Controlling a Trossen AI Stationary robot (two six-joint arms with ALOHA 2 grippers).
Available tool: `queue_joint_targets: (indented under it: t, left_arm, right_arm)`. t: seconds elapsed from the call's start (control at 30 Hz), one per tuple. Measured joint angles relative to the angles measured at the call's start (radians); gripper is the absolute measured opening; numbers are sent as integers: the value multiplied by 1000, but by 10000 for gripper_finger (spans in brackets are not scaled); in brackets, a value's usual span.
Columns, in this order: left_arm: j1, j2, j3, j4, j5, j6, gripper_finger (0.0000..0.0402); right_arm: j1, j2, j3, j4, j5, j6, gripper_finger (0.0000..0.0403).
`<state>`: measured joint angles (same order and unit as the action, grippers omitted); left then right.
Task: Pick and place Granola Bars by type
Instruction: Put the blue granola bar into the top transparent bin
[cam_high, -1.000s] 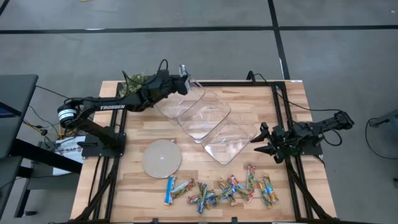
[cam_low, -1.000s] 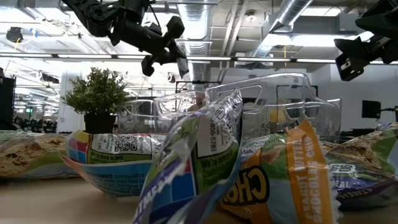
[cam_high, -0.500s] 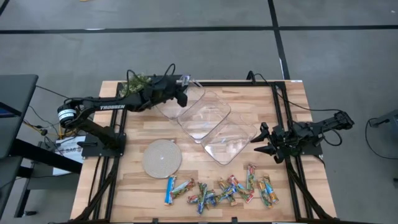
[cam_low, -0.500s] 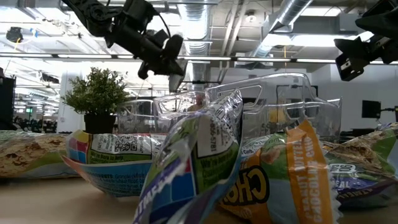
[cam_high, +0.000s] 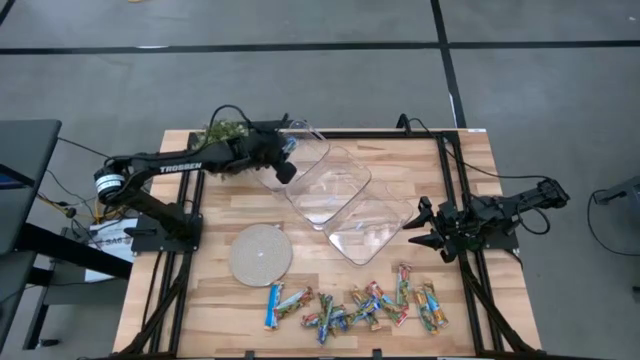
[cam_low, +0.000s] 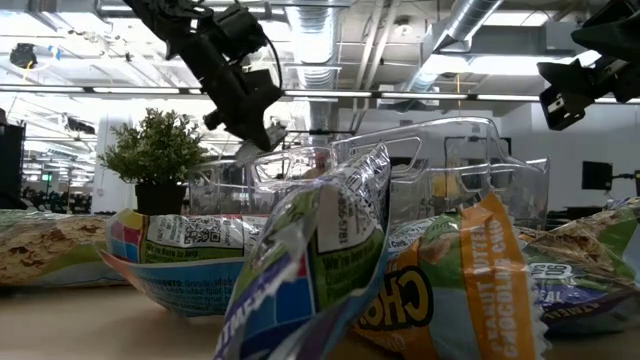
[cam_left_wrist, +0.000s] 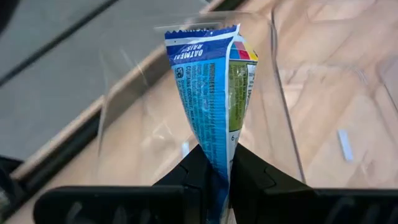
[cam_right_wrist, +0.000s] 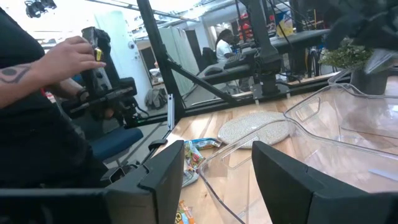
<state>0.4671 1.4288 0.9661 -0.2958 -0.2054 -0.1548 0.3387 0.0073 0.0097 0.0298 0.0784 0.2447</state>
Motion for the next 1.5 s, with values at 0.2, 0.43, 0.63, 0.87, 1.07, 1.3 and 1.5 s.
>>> queue_joint_targets:
  t: [0.2, 0.43, 0.63, 0.87, 1.07, 1.3, 1.5]
  left_arm:
    - [-5, 30, 2, 15, 17, -34, 36]
    - [-5, 102, 3, 10, 34, -49, 36]
    - [5, 194, 48, 19, 95, -52, 36]
    - [29, 253, 94, 18, 166, -121, 36]
    - [33, 261, 101, 17, 219, -160, 36]
    - [33, 261, 101, -8, 249, -198, 36]
    - [33, 261, 101, -15, 254, -205, 37]
  right_arm:
    - [0, 0, 0, 0, -1, 0, 184]
    - [0, 0, 0, -2, 0, 0, 184]
    - [0, 0, 0, 0, 0, 0, 184]
    - [0, 0, 0, 0, 0, 0, 184]
    - [0, 0, 0, 0, 0, 0, 184]
    - [0, 0, 0, 0, 0, 0, 184]
    - [0, 0, 0, 0, 0, 0, 184]
